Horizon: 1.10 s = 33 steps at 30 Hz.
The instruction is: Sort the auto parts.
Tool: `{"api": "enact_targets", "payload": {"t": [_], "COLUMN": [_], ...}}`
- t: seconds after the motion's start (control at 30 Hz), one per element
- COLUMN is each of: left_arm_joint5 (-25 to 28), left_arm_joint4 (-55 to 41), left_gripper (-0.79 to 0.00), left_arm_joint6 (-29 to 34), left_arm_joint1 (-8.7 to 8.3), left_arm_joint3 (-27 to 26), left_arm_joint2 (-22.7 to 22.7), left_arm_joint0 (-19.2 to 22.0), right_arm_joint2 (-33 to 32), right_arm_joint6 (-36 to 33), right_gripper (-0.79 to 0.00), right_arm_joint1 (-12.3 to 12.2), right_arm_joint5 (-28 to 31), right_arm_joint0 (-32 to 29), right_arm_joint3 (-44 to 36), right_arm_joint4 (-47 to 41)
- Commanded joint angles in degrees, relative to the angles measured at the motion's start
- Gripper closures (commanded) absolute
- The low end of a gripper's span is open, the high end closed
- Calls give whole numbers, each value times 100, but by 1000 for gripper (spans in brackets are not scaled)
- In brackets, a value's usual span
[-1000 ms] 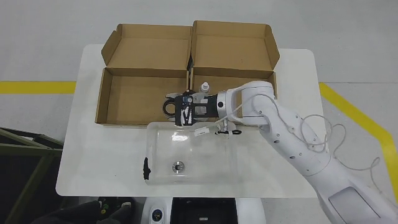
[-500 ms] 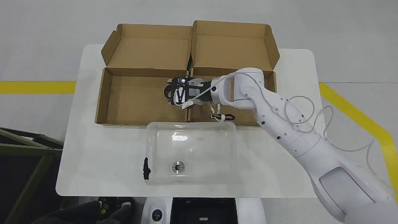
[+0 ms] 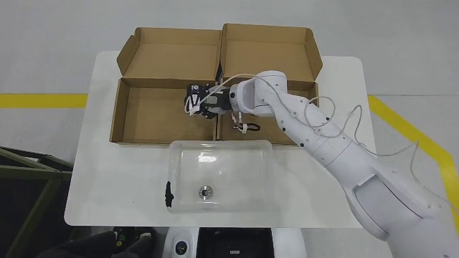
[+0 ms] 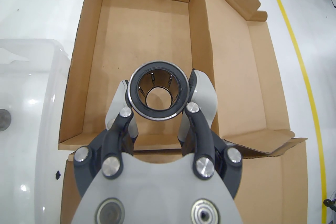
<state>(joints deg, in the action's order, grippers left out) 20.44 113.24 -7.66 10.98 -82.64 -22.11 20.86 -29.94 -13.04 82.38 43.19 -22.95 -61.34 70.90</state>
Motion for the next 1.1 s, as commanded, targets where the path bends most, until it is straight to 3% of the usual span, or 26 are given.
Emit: {"api": "enact_targets", "payload": {"t": [0.0, 0.3, 0.47, 0.7, 0.9, 1.07], "left_arm_joint5": [0, 0, 0, 0, 0, 0], "left_arm_joint4": [0, 0, 0, 0, 0, 0], "left_gripper": [-785, -785, -785, -785, -785, -785], "left_arm_joint6": [0, 0, 0, 0, 0, 0], "left_arm_joint1": [0, 0, 0, 0, 0, 0], "left_arm_joint3": [0, 0, 0, 0, 0, 0], "left_arm_joint2": [0, 0, 0, 0, 0, 0], "left_arm_joint0": [0, 0, 0, 0, 0, 0], "right_arm_joint2": [77, 325, 401, 475, 488, 485], "right_arm_joint6": [-10, -70, -127, -157, -125, -95], "right_gripper": [0, 0, -92, -129, -246, -286], "right_arm_joint1": [72, 374, 504, 659, 764, 835], "right_arm_joint5": [-5, -66, -117, -112, -106, -85], "right_arm_joint0": [54, 308, 367, 430, 463, 488], "right_arm_joint3": [147, 627, 816, 1108, 1303, 1435], "right_arm_joint4": [33, 270, 379, 526, 618, 703]}}
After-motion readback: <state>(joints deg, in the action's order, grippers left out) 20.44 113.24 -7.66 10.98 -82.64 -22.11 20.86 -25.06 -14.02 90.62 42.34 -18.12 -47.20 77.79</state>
